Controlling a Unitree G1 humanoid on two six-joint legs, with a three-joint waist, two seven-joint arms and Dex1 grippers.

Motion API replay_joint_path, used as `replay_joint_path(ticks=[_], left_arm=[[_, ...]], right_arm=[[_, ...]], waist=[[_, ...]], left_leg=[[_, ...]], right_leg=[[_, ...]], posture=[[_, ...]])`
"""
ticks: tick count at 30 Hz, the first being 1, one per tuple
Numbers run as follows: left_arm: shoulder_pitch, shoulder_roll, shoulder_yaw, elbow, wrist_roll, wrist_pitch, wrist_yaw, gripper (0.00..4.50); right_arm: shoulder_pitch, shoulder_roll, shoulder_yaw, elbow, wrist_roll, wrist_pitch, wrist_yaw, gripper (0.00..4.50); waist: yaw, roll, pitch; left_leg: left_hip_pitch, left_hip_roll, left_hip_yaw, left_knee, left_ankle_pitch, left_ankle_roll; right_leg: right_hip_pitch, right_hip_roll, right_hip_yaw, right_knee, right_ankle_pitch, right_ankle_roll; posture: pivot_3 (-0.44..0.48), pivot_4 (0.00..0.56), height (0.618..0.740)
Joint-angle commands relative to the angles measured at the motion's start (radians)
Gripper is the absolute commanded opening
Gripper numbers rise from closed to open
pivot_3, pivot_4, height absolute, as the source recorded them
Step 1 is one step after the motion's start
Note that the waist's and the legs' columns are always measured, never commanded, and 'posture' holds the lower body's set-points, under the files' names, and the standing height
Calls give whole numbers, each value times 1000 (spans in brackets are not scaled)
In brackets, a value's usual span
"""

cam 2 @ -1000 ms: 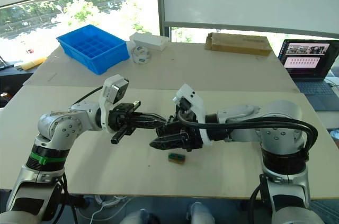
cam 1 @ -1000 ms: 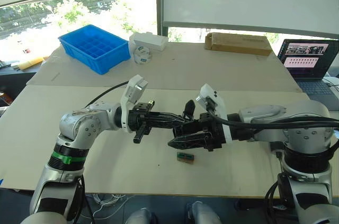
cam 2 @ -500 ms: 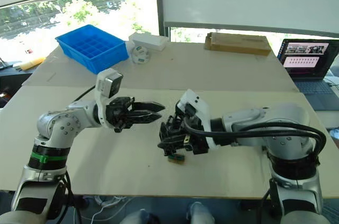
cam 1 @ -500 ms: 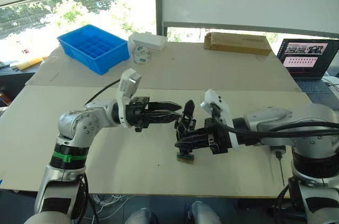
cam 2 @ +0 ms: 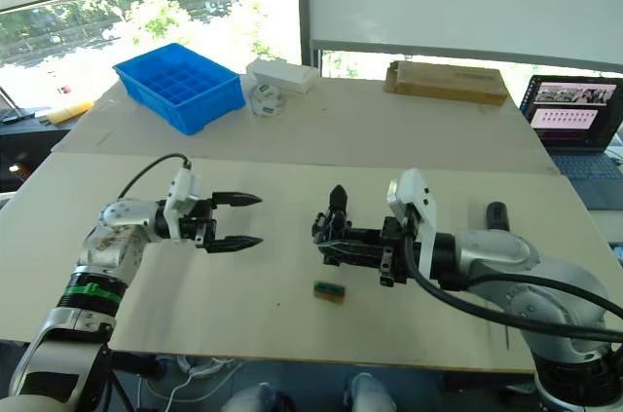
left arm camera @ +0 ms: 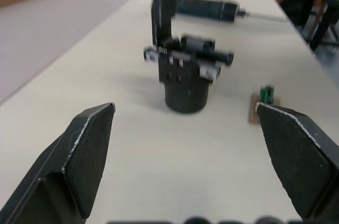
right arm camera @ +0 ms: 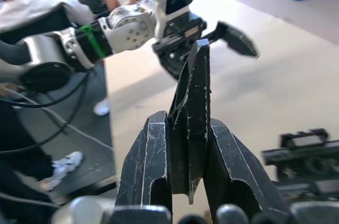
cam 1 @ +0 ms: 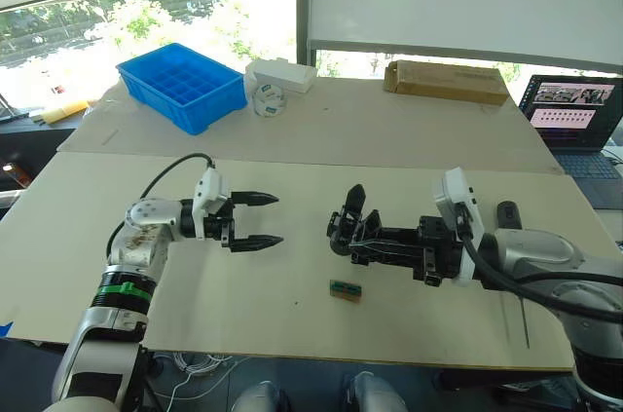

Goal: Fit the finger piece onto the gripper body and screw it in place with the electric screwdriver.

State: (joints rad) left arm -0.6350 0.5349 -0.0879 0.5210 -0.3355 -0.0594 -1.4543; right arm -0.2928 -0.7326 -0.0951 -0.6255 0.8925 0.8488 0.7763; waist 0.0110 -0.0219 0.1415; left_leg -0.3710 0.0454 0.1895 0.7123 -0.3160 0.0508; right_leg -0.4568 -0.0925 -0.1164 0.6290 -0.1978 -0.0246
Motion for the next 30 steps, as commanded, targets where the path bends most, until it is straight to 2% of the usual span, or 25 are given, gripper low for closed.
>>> replay_joint_path(ticks=[1, 8, 17, 30], left_arm=[[-65, -74, -55, 108, 81, -93, 12, 4500], [-160, -219, -75, 330, 157, -202, 64, 4500], [-226, -334, -73, 492, 222, -264, 138, 4500], [-262, -396, -76, 595, 281, -326, 190, 4500]], right_arm=[[15, 4, 18, 16, -104, -138, 46, 411], [29, 18, 32, 25, -143, -204, 71, 411], [72, 26, 29, -17, -148, -214, 40, 411], [91, 35, 38, -39, -151, -214, 11, 411]], waist=[[1, 0, 0], [-6, -1, 1], [-2, -2, 1], [-1, -2, 1]], left_leg=[[0, 0, 0, 0, 0, 0], [-1, 0, -2, 1, 0, 0], [-3, 0, -6, 2, -1, 3], [-5, -1, -9, 5, -2, 5]], right_leg=[[0, 0, 0, 0, 0, 0], [0, 1, -1, 0, 0, -1], [0, -1, -4, 0, 0, -1], [0, -2, -6, 0, 1, 0]], posture=[[0, 150, 740], [0, 150, 740], [0, 150, 740], [0, 150, 740]])
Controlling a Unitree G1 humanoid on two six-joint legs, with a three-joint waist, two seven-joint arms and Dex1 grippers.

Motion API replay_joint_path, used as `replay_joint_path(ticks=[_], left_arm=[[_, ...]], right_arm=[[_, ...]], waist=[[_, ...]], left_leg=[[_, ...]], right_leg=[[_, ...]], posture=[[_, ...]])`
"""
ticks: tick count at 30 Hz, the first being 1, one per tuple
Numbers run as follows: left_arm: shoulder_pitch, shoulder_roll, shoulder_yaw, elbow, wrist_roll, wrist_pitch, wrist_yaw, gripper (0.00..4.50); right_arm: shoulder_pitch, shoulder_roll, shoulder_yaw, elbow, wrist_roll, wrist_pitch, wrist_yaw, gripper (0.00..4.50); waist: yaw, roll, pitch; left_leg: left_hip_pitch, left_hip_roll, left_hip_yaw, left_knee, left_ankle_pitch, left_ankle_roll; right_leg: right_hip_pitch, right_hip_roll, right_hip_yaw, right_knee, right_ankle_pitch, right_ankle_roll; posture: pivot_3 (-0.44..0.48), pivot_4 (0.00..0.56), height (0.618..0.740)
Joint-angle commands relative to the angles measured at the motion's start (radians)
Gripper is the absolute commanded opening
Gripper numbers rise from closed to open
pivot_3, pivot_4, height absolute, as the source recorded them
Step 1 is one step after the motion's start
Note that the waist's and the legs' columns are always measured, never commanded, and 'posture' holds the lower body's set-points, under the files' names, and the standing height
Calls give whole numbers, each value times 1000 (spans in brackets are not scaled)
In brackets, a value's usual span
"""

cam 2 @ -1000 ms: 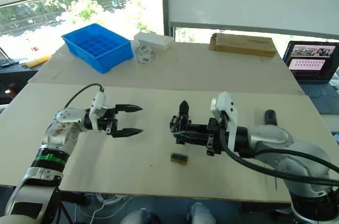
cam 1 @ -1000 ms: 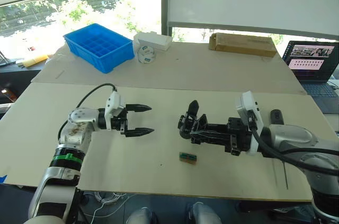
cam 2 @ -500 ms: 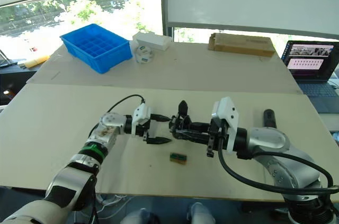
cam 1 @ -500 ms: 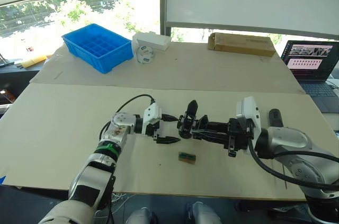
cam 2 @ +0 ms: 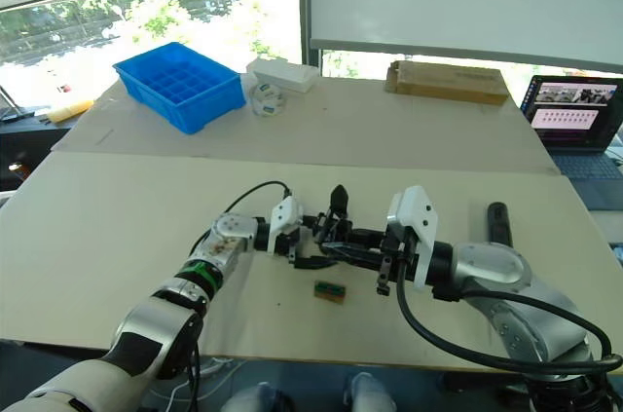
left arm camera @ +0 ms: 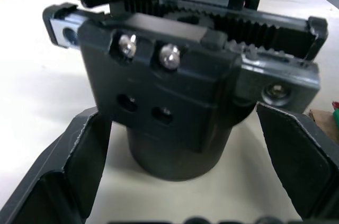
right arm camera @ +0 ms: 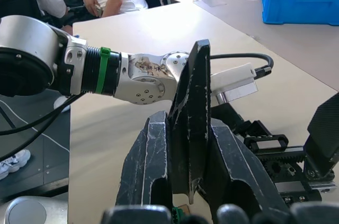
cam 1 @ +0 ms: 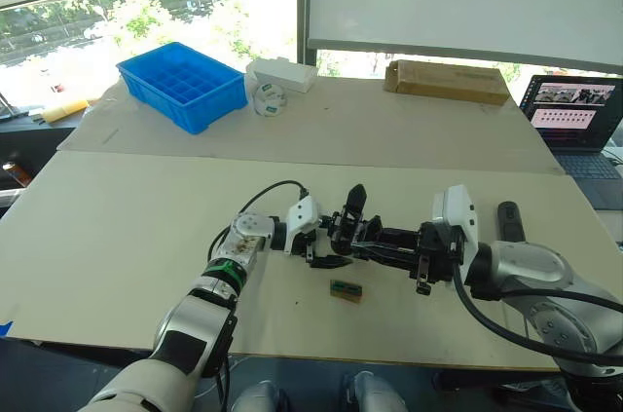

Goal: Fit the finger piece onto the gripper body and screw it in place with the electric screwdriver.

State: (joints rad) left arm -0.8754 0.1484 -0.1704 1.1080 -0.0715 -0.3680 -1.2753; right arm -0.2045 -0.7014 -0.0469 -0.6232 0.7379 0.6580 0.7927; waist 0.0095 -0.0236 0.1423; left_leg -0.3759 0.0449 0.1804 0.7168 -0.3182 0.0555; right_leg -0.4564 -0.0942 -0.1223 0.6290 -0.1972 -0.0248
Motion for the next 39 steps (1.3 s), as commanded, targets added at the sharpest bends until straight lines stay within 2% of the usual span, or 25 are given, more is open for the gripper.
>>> replay_joint_path(ticks=[1, 3, 6, 20, 39], left_arm=[[-20, -11, 7, 12, 20, -20, 15, 4256], [-16, -11, 6, 18, 27, -24, 23, 3653], [-5, -11, 6, 15, 34, -28, 23, 2312], [59, 10, 23, -103, 15, 21, -1, 2304], [107, 18, -6, -187, 39, 72, 36, 2304]], right_arm=[[3, 5, -10, -41, 2, -26, -6, 411], [4, 8, -8, -37, -5, -32, -6, 411], [-3, 13, -1, -20, -26, -51, 3, 411], [-149, 108, 132, 213, -209, -181, 44, 411], [-177, 178, 202, 301, -311, -181, 45, 411]], waist=[[0, 0, 0], [1, 0, 0], [0, 0, 0], [-8, 0, 0], [-19, 1, -1]], left_leg=[[0, 0, 0, 0, 0, 0], [0, 0, 0, 0, 0, 0], [0, 0, -1, 0, 0, 1], [0, 0, 0, 1, 0, 0], [0, 0, 0, 3, 0, 0]], right_leg=[[0, 0, 0, 0, 0, 0], [0, 0, 0, 0, 0, 0], [0, 0, 0, 0, 0, 0], [0, 0, -1, 1, 0, 0], [0, 0, -1, 2, 0, 0]], posture=[[0, 150, 740], [0, 150, 740], [0, 150, 740], [0, 150, 740], [0, 150, 740]])
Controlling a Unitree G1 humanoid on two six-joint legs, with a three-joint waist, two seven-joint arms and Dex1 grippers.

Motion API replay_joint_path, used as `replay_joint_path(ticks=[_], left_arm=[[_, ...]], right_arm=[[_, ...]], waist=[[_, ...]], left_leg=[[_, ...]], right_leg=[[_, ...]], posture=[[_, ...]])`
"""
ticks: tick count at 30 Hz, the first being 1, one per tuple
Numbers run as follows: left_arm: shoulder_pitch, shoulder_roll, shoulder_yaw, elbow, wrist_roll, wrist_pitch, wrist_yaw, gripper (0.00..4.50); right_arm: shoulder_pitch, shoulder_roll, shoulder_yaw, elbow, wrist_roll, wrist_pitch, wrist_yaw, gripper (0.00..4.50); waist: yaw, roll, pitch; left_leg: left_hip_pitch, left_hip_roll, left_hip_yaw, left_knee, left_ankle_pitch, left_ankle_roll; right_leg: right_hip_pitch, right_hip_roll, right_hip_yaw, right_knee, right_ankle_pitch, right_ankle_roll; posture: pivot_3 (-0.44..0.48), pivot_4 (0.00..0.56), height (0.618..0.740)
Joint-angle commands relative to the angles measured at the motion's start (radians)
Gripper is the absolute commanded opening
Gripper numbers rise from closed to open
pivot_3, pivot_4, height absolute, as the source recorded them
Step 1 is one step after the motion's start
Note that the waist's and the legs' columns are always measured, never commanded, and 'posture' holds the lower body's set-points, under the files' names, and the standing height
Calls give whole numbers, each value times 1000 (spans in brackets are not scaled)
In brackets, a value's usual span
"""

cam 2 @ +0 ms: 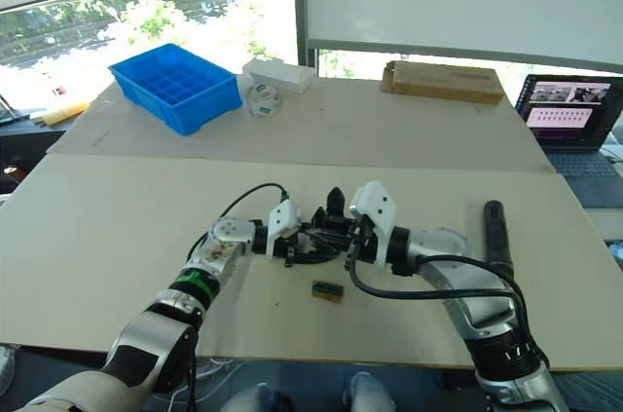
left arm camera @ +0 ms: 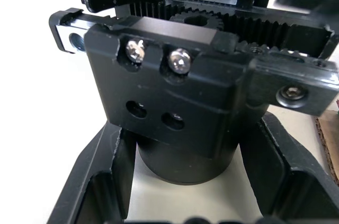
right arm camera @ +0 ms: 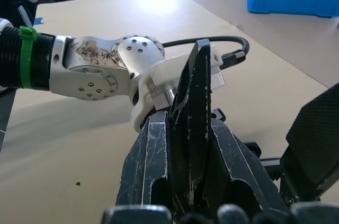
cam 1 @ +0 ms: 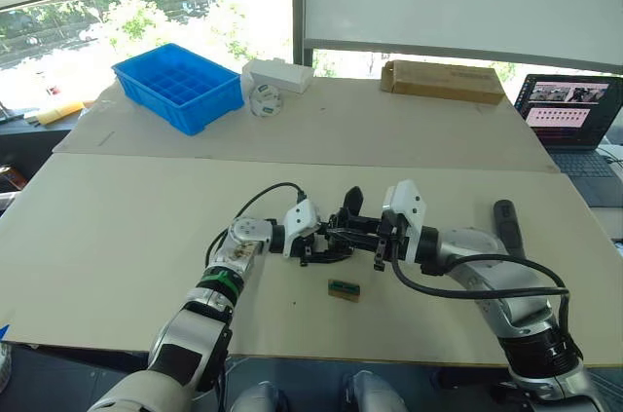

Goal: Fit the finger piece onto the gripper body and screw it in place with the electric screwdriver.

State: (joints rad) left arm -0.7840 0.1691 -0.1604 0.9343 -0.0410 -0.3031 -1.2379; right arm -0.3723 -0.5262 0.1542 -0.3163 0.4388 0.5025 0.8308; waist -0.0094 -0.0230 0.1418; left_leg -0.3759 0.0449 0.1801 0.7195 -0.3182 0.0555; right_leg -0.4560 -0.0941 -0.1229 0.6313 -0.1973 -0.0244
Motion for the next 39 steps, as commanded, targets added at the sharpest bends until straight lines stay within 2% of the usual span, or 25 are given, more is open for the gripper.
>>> replay_joint_path(ticks=[1, 19, 30, 39], left_arm=[[16, -4, -17, -16, 9, 9, -1, 2304], [40, 5, -25, -51, 2, 28, -1, 2304], [52, 8, -27, -70, 1, 39, 8, 2304], [70, 12, -35, -93, 1, 47, 1, 2304]], right_arm=[[-7, 3, 2, -1, -16, -28, 9, 411], [13, -18, 11, 48, -39, 5, 33, 411], [2, -35, 31, 36, -38, 35, 58, 411], [-30, -19, 46, 95, -61, 10, 56, 411]], waist=[[0, 0, 0], [-1, 0, -1], [-2, 0, -3], [-4, 1, -3]], left_leg=[[0, 0, 0, 0, 0, 0], [1, 0, 0, 0, 0, 0], [2, 0, 0, 0, 0, 0], [3, 0, 0, 0, 0, 0]], right_leg=[[0, 0, 0, 0, 0, 0], [1, 0, 0, 0, 0, 0], [2, 0, 0, 0, 0, 0], [2, 0, 0, 0, 0, 0]], posture=[[0, 150, 740], [0, 150, 740], [0, 150, 740], [0, 150, 740]])
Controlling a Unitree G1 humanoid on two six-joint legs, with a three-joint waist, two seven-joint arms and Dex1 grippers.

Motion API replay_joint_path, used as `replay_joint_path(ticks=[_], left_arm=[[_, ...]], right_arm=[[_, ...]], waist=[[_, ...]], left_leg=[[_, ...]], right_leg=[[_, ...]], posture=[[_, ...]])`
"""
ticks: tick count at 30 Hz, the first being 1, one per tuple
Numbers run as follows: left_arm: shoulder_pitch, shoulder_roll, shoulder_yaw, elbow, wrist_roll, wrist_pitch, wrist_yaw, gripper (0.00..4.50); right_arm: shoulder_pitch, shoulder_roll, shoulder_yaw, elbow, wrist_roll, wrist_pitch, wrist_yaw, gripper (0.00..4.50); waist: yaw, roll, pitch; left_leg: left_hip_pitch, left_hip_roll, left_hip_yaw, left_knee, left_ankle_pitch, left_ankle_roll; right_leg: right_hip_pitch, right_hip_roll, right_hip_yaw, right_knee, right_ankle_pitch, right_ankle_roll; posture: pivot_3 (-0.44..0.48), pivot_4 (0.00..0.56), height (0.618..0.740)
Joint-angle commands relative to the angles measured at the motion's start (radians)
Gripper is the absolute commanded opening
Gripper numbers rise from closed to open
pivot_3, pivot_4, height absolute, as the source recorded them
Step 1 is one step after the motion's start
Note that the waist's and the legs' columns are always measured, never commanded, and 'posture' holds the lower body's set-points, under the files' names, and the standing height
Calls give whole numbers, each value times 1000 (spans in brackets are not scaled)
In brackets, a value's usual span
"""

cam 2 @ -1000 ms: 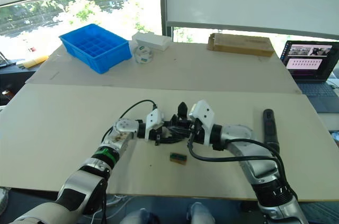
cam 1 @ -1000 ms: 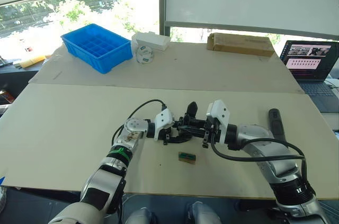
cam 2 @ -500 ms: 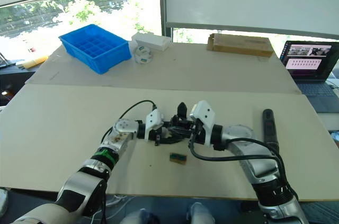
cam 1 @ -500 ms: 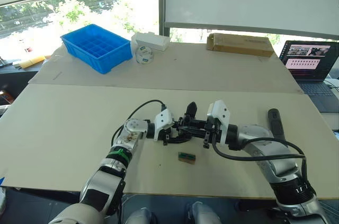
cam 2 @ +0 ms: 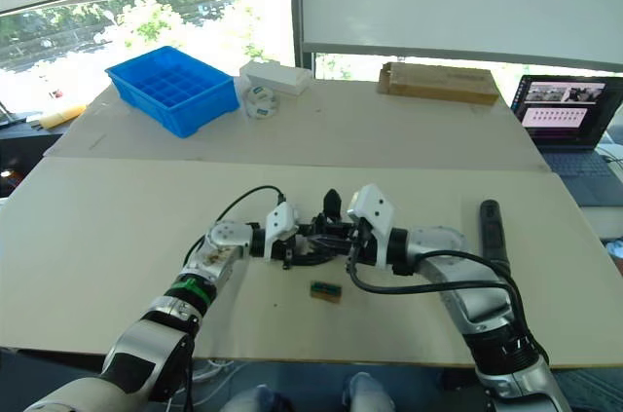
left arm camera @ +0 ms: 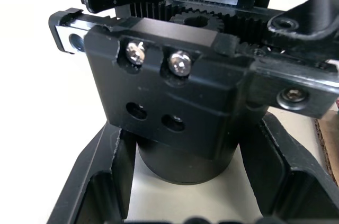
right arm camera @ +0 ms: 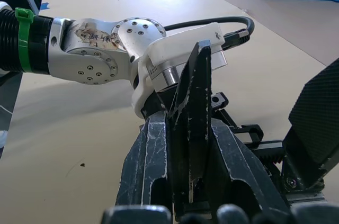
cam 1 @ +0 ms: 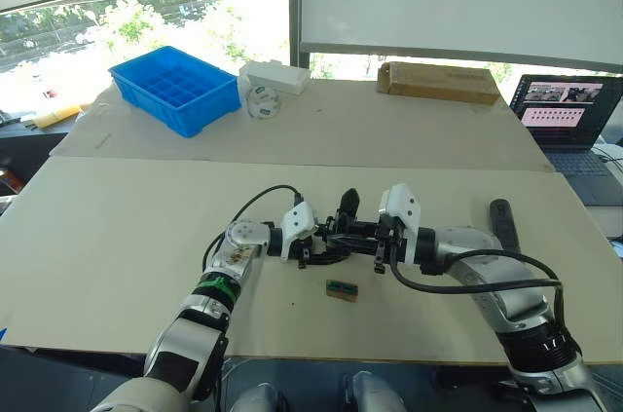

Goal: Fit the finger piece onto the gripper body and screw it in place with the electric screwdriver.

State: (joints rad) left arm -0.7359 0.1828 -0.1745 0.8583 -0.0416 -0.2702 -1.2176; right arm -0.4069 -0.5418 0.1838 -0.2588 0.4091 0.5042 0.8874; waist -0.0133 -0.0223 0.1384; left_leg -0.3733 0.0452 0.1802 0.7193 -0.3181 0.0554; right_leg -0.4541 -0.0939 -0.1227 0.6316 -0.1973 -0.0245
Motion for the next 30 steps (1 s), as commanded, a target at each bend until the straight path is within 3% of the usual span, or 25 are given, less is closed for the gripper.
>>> replay_joint_path(ticks=[1, 17, 30], left_arm=[[24, -2, -21, -20, 2, 16, -19, 2304], [25, 2, -26, -25, 5, 30, -16, 2304], [24, 1, -28, -21, 8, 35, -11, 2304]], right_arm=[[3, -3, 18, 41, -32, 4, 1, 411], [-5, -10, 70, 68, -41, 45, 29, 411], [-19, 7, 106, 139, -85, 135, -31, 411]], waist=[[0, 0, 0], [-2, 0, -1], [-5, 0, -5]], left_leg=[[0, 0, 0, 0, 0, 0], [2, 0, 0, 0, 0, 0], [8, 1, 0, -3, 0, 0]], right_leg=[[0, 0, 0, 0, 0, 0], [1, 0, 0, 0, 0, 0], [8, 0, 0, -1, 0, 0]], posture=[[0, 150, 740], [0, 150, 740], [0, 150, 740]])
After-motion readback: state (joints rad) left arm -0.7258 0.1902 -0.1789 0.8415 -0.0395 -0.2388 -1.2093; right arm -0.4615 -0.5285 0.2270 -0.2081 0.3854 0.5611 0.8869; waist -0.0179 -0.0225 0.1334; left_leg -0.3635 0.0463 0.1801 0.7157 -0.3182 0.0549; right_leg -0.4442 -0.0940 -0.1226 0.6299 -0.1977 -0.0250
